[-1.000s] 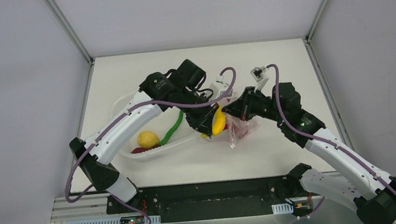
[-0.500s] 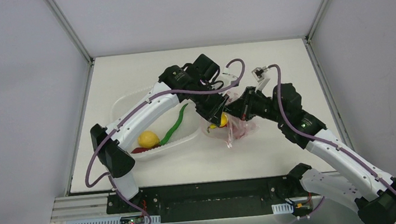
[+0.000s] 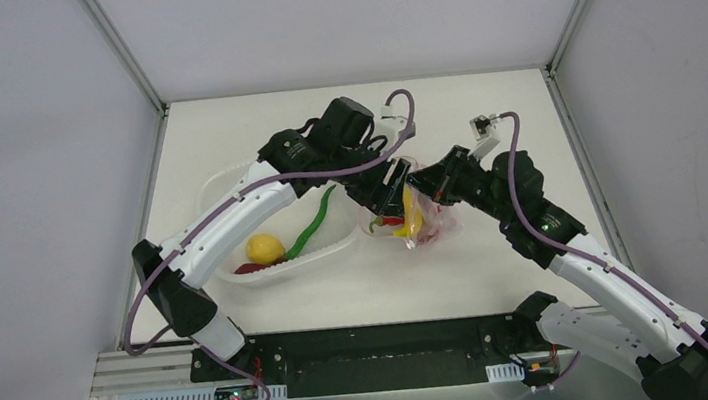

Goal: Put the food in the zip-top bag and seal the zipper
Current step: Place the fake fruit in the zipper food storage bag, then adjust the bin at the center of the board.

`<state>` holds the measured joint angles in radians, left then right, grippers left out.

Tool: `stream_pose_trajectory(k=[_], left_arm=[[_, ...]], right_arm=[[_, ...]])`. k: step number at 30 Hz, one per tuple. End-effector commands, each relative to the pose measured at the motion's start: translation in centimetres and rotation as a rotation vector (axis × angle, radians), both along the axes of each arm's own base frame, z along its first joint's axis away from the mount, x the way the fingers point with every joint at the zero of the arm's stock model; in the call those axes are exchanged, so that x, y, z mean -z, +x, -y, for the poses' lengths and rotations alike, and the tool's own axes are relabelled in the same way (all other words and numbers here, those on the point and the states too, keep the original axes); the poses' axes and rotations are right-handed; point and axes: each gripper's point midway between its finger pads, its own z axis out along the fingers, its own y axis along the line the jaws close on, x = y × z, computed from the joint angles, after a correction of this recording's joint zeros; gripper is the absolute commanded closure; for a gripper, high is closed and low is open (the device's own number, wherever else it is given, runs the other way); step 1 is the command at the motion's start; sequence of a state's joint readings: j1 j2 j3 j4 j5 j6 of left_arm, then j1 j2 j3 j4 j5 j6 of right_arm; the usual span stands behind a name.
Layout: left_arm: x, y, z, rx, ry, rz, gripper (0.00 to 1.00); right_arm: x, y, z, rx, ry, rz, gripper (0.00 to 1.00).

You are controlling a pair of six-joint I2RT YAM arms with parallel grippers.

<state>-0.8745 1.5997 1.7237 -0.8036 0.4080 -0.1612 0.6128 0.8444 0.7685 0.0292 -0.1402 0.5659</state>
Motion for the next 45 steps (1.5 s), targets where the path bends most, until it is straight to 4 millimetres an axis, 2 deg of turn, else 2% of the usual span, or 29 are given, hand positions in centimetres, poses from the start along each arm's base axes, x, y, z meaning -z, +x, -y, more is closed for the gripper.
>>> stream_pose_trajectory(k=[1,3,5,9,11,15,17,19,22,25,29,32,34,36,39,43,45], left_arm=[[-3.9,-0.1,-1.0,-0.042,-0.128,0.092,0.4],[-4.2,0.1,-1.9,-0.085,-0.159,0.124,0.4],[-4.8,0.4,-3.7,-0.159,-0.193,0.162,0.39],[-3.6,2.1,-8.8,-0.397,-0.193,0.215,0.32],[-1.4,2.3,-11.8,-0.486,-0.136,0.212,0.26],[3.5,2.1,-18.2,-0.638,0.094,0.187,0.23],[5.8,1.5,-20.4,-0.689,0.205,0.152,0.22],[7.4,0.5,-21.2,-0.685,0.27,0.1,0.22],[8.9,-1.0,-19.9,-0.587,0.254,0.023,0.22],[9.0,-2.4,-17.7,-0.438,0.189,-0.042,0.21],[9.4,-3.1,-16.4,-0.331,0.184,-0.083,0.21],[10.3,-2.8,-15.8,-0.303,0.215,-0.128,0.23],[10.8,-2.1,-15.1,-0.305,0.214,-0.143,0.24],[10.6,-1.6,-13.8,-0.291,0.171,-0.162,0.33],[9.2,0.0,-10.5,-0.296,0.049,-0.171,0.43],[7.9,3.9,-7.2,-0.425,-0.052,-0.195,0.65],[7.8,6.0,-5.6,-0.498,-0.089,-0.224,0.68]], right_arm=[[-2.2,0.6,0.3,0.043,0.066,0.059,1.0],[-2.2,0.6,0.2,0.037,0.06,0.068,1.0],[-2.4,0.9,0.8,0.071,0.049,0.086,1.0],[-3.0,2.0,2.4,0.169,0.014,0.14,1.0],[-3.3,2.2,2.7,0.182,-0.001,0.156,1.0],[-3.0,2.2,2.4,0.168,-0.005,0.147,1.0],[-2.7,2.0,2.1,0.147,-0.003,0.137,1.0],[-2.2,1.9,1.9,0.138,-0.008,0.125,1.0],[-1.8,1.6,1.6,0.113,-0.012,0.114,1.0],[-1.6,1.4,1.5,0.104,-0.01,0.108,1.0],[-1.3,1.3,1.4,0.099,-0.007,0.095,1.0],[-1.3,1.3,1.5,0.103,-0.012,0.096,1.0],[-1.3,1.3,1.7,0.11,-0.019,0.096,1.0],[-1.1,1.4,1.9,0.12,-0.028,0.094,1.0],[-0.5,2.1,3.1,0.194,-0.06,0.083,1.0],[0.1,2.6,4.8,0.288,-0.089,0.067,1.0],[0.2,2.6,5.5,0.318,-0.095,0.068,1.0]])
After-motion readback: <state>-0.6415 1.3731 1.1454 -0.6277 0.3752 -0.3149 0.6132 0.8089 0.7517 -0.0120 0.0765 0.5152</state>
